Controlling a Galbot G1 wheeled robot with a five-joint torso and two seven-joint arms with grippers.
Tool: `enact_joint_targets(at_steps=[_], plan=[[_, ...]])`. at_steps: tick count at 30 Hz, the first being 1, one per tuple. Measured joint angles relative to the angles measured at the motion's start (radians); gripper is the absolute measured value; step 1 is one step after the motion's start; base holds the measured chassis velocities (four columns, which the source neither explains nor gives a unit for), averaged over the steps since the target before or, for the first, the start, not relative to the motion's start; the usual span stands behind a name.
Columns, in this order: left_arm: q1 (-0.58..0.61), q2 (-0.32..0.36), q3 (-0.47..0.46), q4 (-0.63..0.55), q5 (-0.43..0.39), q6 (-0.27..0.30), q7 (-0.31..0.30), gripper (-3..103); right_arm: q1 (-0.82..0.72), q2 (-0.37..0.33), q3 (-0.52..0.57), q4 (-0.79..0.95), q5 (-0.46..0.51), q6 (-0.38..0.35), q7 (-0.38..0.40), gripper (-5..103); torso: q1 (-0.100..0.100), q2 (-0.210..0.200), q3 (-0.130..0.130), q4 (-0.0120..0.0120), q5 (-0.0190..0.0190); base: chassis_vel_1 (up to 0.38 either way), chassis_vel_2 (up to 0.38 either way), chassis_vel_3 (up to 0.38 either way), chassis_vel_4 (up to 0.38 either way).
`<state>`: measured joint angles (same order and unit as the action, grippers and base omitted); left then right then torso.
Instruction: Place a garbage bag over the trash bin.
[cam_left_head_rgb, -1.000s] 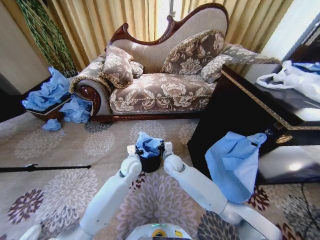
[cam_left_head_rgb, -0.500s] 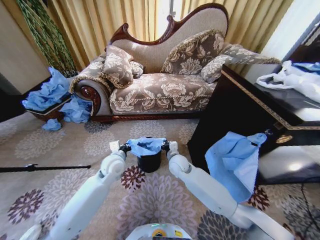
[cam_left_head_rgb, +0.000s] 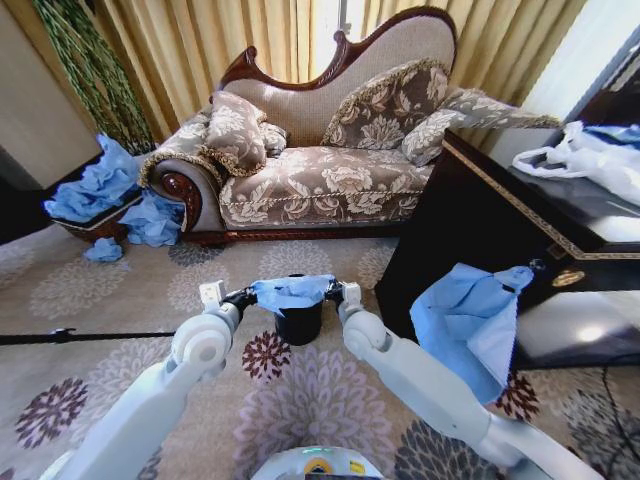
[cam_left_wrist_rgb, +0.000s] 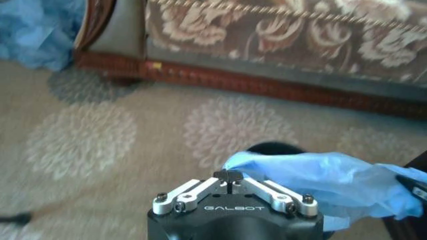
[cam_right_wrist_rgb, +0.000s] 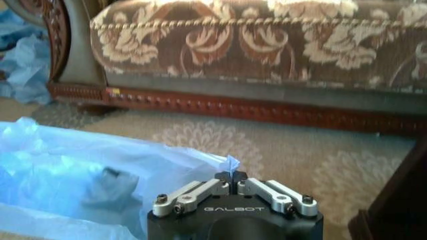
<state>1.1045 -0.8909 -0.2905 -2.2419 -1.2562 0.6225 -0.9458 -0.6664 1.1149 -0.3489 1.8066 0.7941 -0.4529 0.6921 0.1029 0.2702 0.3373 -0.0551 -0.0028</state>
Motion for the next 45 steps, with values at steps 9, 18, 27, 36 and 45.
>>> enact_joint_targets(at_steps=[9, 18, 27, 36, 45], plan=[[0.107, -0.012, -0.034, 0.041, -0.015, -0.005, -0.022, 0, -0.071, 0.030, 0.018, -0.051, -0.023, -0.002, 0.004, 0, 0.000, 0.000, 0.000, 0.0002, 0.0001, 0.000, 0.000, 0.000, 0.000], [-0.001, -0.150, 0.055, 0.296, 0.173, -0.092, 0.128, 0, -0.079, 0.092, 0.043, -0.199, -0.061, 0.073, -0.081, 0, 0.000, 0.000, 0.000, 0.0000, 0.0002, 0.000, 0.000, 0.000, 0.000], [-0.038, -0.280, 0.086, 0.477, 0.331, -0.164, 0.234, 0, -0.060, 0.116, 0.059, -0.306, -0.122, 0.144, -0.171, 0, 0.000, 0.000, 0.000, 0.0000, 0.0002, 0.000, 0.000, 0.000, 0.000], [-0.046, -0.300, 0.082, 0.535, 0.412, -0.225, 0.294, 0, -0.043, 0.146, 0.072, -0.395, -0.181, 0.221, -0.234, 0, 0.000, 0.000, 0.000, 0.0002, 0.0002, 0.000, 0.000, 0.000, 0.000], [0.023, -0.281, 0.146, 0.402, 0.477, -0.192, 0.304, 0, -0.096, 0.088, 0.073, -0.315, -0.211, 0.191, -0.225, 0, 0.000, 0.000, 0.000, 0.0001, 0.0002, 0.000, 0.000, 0.000, 0.000]])
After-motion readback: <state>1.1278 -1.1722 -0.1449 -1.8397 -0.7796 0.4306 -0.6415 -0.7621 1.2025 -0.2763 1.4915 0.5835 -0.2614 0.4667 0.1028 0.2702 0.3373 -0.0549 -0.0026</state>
